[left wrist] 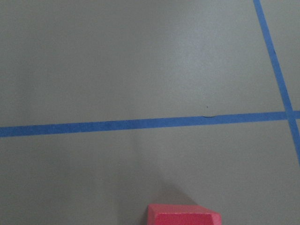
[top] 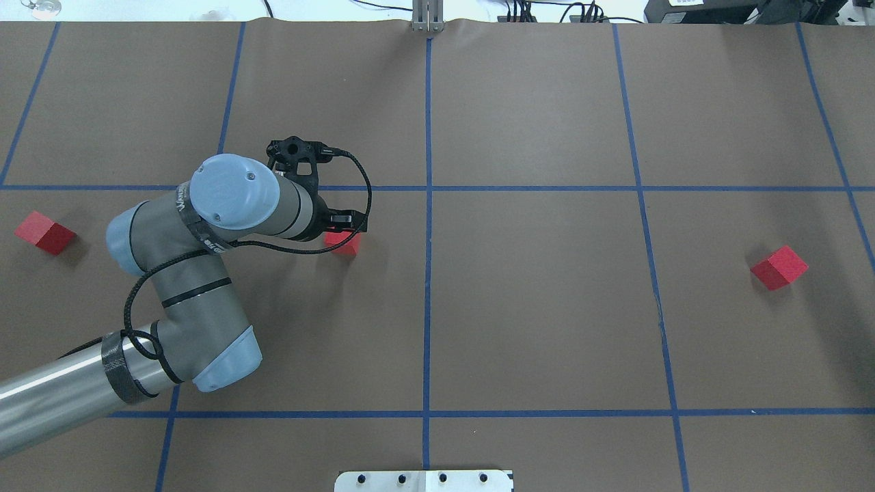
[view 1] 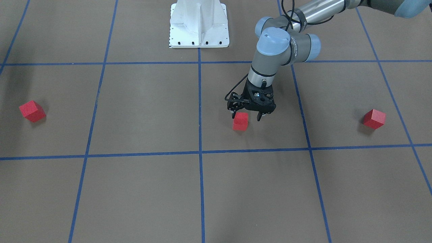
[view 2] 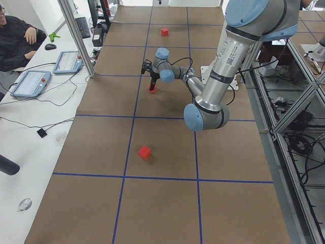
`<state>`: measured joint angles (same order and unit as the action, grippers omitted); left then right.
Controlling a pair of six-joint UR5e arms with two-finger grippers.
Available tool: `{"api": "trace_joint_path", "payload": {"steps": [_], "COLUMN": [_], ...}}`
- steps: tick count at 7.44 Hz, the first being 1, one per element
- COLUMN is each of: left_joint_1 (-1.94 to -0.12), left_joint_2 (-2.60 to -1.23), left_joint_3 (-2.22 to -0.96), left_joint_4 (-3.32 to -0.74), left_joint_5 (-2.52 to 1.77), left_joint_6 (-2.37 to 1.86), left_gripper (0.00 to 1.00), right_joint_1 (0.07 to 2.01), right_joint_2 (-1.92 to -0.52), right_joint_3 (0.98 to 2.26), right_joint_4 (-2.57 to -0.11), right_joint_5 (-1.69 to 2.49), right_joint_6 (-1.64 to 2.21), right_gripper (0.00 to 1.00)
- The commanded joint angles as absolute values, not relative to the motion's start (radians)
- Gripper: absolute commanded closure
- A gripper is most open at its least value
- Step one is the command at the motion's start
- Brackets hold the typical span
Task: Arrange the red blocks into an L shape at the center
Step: 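Reach the left gripper to the off-center red cube and grasp it, then carry the red cube to the central grid crossing and release it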
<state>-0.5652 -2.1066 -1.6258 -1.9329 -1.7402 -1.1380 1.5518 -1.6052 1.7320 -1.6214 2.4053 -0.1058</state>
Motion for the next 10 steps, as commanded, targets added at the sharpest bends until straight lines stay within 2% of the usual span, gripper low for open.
{"api": "trace_joint_path", "payload": {"steps": [1, 5, 6, 7, 8, 10], "left_joint_1": [-0.548, -0.546, -0.546, -0.546, -0.546, -0.548], "left_joint_2": [-2.12, -2.149, -2.158, -2.158, -2.158, -2.192], "left_joint_3": [-1.597, -1.537, -1.525, -1.526, -1.525, -1.557], "left_joint_4": [-1.936, -1.937, -1.934, -1.928, -1.928, -1.907], "left_joint_5": [-1.74, -1.74, -1.74, -1.741, -1.741, -1.747], "left_joint_6": [-1.138, -1.138, -1.138, -1.147, -1.225, -1.253], "left_gripper": [0.0, 0.02, 0.17, 0.6, 1.0, 1.0], "right_joint_1": [1.552, 1.552, 1.551, 1.552, 1.552, 1.551], "right_joint_2": [-1.606, -1.608, -1.608, -1.608, -1.608, -1.608], "right_joint_3": [1.732, 1.732, 1.732, 1.732, 1.733, 1.733], "right_joint_4": [-1.621, -1.621, -1.621, -1.621, -1.621, -1.621], "right_joint_5": [2.405, 2.405, 2.405, 2.405, 2.407, 2.407], "right_joint_6": [-0.106, -0.106, -0.106, -0.106, -0.106, -0.106], "right_gripper": [0.01, 0.01, 0.01, 0.01, 0.01, 0.01]}}
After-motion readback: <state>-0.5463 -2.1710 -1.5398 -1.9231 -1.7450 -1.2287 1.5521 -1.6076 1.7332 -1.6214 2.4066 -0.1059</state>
